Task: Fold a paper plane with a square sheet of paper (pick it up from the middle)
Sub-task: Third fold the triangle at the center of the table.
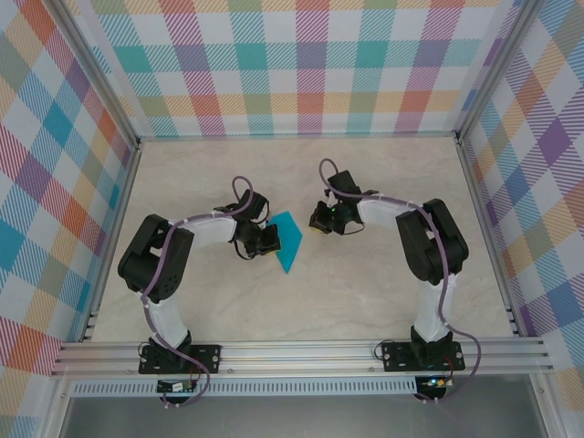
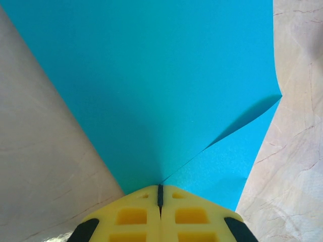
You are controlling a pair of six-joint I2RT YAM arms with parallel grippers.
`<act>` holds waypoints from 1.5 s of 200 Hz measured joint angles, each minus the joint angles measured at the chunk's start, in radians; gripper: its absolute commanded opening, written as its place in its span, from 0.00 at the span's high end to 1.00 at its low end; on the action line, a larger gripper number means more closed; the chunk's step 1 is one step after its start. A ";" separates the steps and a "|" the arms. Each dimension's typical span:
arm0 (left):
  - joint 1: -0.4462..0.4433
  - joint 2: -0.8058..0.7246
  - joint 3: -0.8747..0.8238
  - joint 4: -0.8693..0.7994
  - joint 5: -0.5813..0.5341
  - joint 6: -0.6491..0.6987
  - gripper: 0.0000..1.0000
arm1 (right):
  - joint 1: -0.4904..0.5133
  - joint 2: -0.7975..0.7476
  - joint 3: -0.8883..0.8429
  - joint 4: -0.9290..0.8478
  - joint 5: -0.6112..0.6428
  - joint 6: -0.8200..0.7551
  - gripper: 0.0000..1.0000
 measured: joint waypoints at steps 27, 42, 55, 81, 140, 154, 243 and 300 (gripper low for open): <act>0.000 0.000 -0.001 0.002 0.000 -0.001 1.00 | 0.060 -0.078 -0.052 0.029 -0.030 0.007 0.98; 0.000 -0.001 -0.002 0.003 0.000 -0.001 1.00 | 0.107 -0.088 -0.081 0.056 -0.066 0.016 0.99; 0.000 -0.001 -0.002 0.006 0.000 -0.001 1.00 | 0.144 -0.088 -0.107 0.069 -0.095 0.030 1.00; 0.000 -0.001 -0.003 0.007 0.000 -0.005 1.00 | 0.205 -0.086 -0.138 0.074 -0.139 0.047 1.00; 0.000 -0.001 -0.003 0.009 -0.001 -0.009 1.00 | 0.230 -0.042 -0.145 0.098 -0.185 0.059 1.00; 0.000 -0.002 -0.005 0.010 -0.002 -0.009 1.00 | 0.232 -0.038 -0.148 0.095 -0.188 0.058 1.00; -0.005 -0.004 -0.005 0.010 -0.016 -0.016 1.00 | 0.234 -0.010 -0.157 0.083 -0.208 0.040 1.00; -0.005 -0.004 -0.005 0.010 -0.016 -0.017 1.00 | 0.235 -0.001 -0.157 0.084 -0.211 0.029 1.00</act>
